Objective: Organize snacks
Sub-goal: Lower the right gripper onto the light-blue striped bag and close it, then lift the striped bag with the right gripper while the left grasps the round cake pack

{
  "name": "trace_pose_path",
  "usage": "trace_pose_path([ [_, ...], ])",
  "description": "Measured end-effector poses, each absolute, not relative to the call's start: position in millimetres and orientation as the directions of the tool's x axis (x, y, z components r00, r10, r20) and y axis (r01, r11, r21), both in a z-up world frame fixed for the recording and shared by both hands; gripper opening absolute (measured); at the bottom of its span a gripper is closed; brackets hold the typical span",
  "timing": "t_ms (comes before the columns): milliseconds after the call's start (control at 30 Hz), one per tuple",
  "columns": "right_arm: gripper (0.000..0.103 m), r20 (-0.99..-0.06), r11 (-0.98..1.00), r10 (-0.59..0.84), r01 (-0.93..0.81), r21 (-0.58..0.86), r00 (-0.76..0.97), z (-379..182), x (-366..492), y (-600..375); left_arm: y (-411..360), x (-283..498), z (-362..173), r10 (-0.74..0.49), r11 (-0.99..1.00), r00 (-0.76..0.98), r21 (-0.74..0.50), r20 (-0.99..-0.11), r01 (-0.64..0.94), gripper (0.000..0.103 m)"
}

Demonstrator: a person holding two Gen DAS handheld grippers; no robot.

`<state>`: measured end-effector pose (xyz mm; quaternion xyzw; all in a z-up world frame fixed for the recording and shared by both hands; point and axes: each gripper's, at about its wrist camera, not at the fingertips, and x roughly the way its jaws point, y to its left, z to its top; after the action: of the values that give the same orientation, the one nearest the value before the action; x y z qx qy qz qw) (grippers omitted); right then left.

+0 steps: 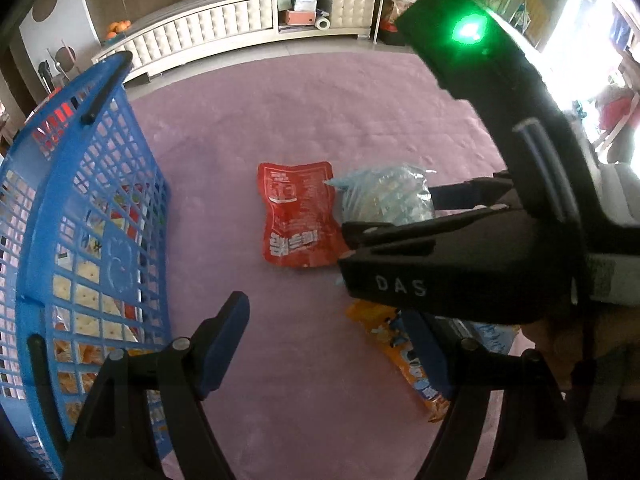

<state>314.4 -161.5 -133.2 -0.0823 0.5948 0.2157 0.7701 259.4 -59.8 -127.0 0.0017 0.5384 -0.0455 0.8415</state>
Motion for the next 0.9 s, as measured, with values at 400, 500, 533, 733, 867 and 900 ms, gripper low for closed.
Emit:
trace_pose_path([
  [400, 0.063, -0.899, 0.896, 0.285, -0.425, 0.127, 0.333, -102.8, 280.7, -204.9, -65.2, 248.2, -125.0, -0.07, 0.996, 0.423, -0.042, -0.904, 0.075, 0.077],
  [500, 0.063, -0.872, 0.903, 0.303, -0.41, 0.133, 0.385, -87.6, 263.4, -216.2, -66.3, 242.2, -118.5, -0.068, 0.996, 0.432, -0.035, -0.899, 0.085, 0.077],
  [533, 0.063, -0.862, 0.904, 0.309, -0.406, 0.135, 0.401, -83.1, 258.3, -220.1, -67.9, 239.6, -115.9, -0.068, 0.995, 0.437, -0.031, -0.897, 0.09, 0.077],
  [733, 0.063, -0.821, 0.912, 0.35, -0.366, 0.188, 0.451, -67.5, 237.8, -237.9, -73.8, 230.2, -106.3, -0.074, 0.993, 0.453, -0.025, -0.888, 0.114, 0.077],
  [867, 0.063, -0.804, 0.924, 0.352, -0.315, 0.217, 0.478, -64.0, 231.1, -252.7, -81.3, 226.1, -101.6, -0.093, 0.99, 0.455, -0.033, -0.885, 0.137, 0.077],
  [900, 0.063, -0.8, 0.927, 0.353, -0.298, 0.228, 0.485, -63.1, 229.0, -256.2, -83.7, 227.0, -100.3, -0.095, 0.989, 0.456, -0.032, -0.885, 0.144, 0.077],
])
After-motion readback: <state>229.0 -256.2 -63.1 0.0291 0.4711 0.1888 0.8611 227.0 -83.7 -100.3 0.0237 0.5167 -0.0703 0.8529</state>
